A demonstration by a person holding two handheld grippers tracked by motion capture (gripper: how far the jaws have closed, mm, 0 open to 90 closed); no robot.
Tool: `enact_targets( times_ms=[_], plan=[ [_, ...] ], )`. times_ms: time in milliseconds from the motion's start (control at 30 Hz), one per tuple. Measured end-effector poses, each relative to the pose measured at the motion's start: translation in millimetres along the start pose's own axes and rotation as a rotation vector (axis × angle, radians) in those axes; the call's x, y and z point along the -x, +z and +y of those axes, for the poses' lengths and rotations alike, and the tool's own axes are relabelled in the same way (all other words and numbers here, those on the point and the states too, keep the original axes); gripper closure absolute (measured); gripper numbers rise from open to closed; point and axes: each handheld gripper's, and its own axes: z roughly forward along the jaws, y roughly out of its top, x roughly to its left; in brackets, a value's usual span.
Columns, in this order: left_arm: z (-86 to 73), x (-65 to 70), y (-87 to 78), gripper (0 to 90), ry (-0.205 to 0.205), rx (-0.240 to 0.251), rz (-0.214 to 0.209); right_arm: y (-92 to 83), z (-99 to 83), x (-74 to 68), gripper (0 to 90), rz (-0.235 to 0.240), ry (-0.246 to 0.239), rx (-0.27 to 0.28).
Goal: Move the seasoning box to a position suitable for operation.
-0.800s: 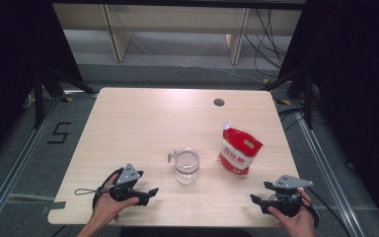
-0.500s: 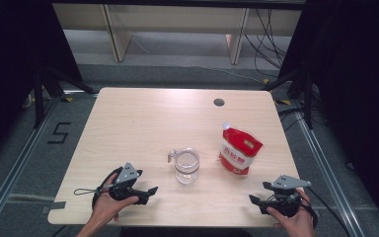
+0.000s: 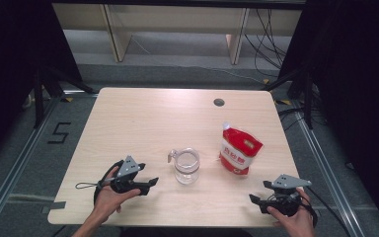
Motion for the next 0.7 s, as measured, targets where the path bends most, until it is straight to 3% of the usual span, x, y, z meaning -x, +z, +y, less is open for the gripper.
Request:
enact_targets(
  times_ms=[67, 100, 133, 167, 233, 367, 400, 433, 500, 533, 700],
  plan=[
    [3.2, -1.4, 0.7, 33.6, 0.014, 0.016, 0.007, -0.1, -0.1, -0.7, 25.0, 0.003, 0.016, -0.001],
    [4.8, -1.8, 1.5, 34.3, 0.002, 0.028, 0.008, -0.1, -0.2, -0.8, 25.4, 0.004, 0.017, -0.001],
    [4.8, -1.8, 1.5, 35.5, 0.002, 0.028, 0.008, -0.1, -0.2, -0.8, 25.7, 0.004, 0.016, -0.001],
    [9.0, -5.3, 1.6, 36.9, 0.031, 0.015, 0.006, -0.1, -0.1, -0.8, 25.8, 0.003, 0.016, -0.001],
    [10.6, -4.1, 4.5, 37.4, 0.01, 0.03, 0.015, 0.2, 0.1, 0.2, 25.8, 0.001, 0.003, 0.007],
    [14.3, -5.1, 11.5, 41.6, 0.038, 0.033, 0.028, -0.5, 0.1, -0.8, 28.8, 0.006, 0.009, 0.007],
    [15.2, -4.9, 15.6, 42.0, 0.024, 0.037, 0.027, 0.1, 0.3, 1.7, 29.3, -0.003, -0.033, 0.015],
    [15.2, -4.9, 15.6, 42.4, 0.024, 0.037, 0.027, 0.3, 0.2, 1.3, 29.3, -0.005, -0.031, 0.018],
    [18.9, -7.1, 17.7, 43.4, 0.068, 0.03, 0.021, 0.6, 0.3, 0.6, 29.4, 0.008, -0.021, 0.018],
    [19.9, -6.0, 19.0, 43.7, 0.05, 0.041, 0.019, 0.3, 0.4, 0.1, 29.4, 0.008, -0.014, 0.013],
    [26.6, -8.3, 26.2, 47.0, 0.061, 0.065, 0.0, 0.8, 0.6, 0.7, 29.3, 0.014, -0.024, 0.019]
  ],
)
